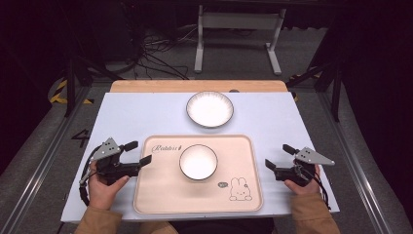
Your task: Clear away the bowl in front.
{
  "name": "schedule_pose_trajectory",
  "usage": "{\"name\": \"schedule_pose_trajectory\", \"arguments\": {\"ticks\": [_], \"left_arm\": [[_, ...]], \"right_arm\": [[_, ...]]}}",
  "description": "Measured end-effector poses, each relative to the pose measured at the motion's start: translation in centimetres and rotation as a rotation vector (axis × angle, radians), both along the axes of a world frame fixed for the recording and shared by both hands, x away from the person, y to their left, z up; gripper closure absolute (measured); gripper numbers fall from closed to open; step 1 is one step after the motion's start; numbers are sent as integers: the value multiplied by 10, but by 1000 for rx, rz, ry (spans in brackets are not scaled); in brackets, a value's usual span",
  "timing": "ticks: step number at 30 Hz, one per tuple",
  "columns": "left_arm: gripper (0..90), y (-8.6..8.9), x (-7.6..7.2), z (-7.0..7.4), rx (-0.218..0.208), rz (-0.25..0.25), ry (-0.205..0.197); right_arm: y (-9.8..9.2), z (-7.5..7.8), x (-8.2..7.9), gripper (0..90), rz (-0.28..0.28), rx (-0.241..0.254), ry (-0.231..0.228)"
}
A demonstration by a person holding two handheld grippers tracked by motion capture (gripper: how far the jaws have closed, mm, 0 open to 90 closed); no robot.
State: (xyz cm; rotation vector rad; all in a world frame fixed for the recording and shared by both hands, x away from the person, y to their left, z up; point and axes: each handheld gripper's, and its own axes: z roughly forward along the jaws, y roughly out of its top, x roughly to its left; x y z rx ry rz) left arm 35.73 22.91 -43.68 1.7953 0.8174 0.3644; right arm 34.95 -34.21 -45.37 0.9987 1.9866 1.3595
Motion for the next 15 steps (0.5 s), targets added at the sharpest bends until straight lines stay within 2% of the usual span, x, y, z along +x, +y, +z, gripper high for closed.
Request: {"name": "schedule_pose_trajectory", "arguments": {"ticks": [1,9,15], "left_arm": [[222,1,-1,-2,-11,7,5],[219,5,-6,-13,0,30,-11],[215,7,-7,-28,4,53,19]], "right_arm": [[0,0,0,70,2,2,0],[-1,0,-1,71,12,17,-3],[-1,0,-1,73,13,21,-3]]}}
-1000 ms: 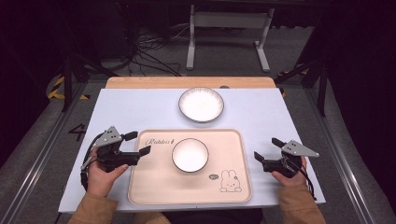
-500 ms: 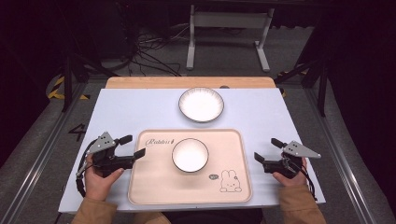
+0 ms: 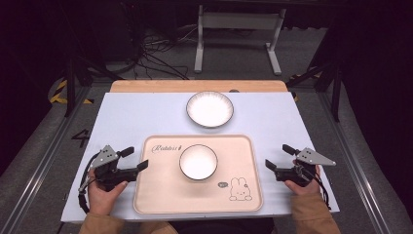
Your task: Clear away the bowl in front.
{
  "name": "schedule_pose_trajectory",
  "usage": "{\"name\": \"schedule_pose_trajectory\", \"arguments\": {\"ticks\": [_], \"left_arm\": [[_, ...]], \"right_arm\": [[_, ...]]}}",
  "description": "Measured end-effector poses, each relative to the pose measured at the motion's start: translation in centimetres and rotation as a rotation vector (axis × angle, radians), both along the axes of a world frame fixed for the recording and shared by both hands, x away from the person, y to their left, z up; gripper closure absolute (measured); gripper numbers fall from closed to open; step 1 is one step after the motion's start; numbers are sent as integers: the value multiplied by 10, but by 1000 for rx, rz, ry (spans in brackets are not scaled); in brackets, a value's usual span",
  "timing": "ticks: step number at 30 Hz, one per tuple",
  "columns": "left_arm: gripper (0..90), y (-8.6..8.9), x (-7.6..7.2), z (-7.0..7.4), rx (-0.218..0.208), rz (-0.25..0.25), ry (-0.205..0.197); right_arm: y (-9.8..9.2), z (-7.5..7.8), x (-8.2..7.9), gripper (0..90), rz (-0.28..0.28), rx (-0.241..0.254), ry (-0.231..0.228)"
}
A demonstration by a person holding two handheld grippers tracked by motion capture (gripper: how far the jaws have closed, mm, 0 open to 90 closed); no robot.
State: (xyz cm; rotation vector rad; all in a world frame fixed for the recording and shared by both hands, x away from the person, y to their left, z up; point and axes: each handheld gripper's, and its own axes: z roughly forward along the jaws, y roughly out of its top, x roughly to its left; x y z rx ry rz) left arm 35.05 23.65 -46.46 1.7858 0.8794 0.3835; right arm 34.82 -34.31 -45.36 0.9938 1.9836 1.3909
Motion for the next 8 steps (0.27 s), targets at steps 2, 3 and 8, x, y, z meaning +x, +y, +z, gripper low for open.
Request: {"name": "schedule_pose_trajectory", "arguments": {"ticks": [2,3,8], "left_arm": [[212,0,0,-3,5,3,19],[209,0,0,-2,8,3,7],[207,2,0,-3,-9,6,2]], "right_arm": [[0,0,0,73,0,3,1],[0,0,0,73,0,3,1],[0,0,0,74,0,4,-1]]}}
